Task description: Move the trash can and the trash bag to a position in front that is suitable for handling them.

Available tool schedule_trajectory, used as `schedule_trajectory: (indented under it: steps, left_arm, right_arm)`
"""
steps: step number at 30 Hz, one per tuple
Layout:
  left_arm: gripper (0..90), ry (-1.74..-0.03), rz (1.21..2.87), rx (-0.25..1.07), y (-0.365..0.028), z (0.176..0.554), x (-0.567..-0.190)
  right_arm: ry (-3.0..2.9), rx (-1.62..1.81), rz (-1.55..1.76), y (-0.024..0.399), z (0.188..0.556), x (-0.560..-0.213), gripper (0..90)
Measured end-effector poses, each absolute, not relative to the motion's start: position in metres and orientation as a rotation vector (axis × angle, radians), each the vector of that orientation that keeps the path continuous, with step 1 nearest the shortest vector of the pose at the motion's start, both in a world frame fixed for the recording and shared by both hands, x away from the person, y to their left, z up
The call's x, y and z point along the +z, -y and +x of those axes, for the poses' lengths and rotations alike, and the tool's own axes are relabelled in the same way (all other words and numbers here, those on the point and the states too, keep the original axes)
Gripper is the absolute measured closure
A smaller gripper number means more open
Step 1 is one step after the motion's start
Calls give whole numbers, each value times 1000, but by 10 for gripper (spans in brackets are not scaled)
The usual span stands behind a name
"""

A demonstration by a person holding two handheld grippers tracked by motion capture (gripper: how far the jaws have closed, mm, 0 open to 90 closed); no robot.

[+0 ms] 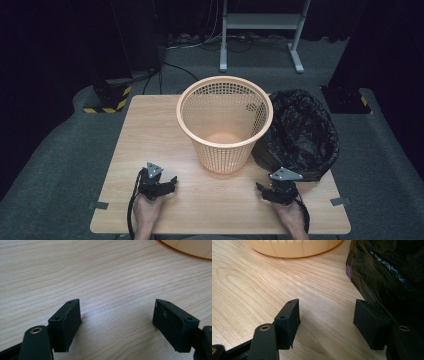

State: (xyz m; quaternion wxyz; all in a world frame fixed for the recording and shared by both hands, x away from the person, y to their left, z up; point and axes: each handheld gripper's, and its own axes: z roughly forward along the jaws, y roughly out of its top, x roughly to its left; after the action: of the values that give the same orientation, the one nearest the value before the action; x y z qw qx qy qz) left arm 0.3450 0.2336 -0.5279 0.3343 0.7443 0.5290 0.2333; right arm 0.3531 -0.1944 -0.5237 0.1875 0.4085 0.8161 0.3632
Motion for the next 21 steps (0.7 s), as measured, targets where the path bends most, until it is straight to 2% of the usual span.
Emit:
schedule_trajectory:
  steps: [21]
  left_arm:
    - [228,-1376,1946,608,-234,345,-528]
  right_arm:
    - [-2303,1020,1150,194,354,-524,330]
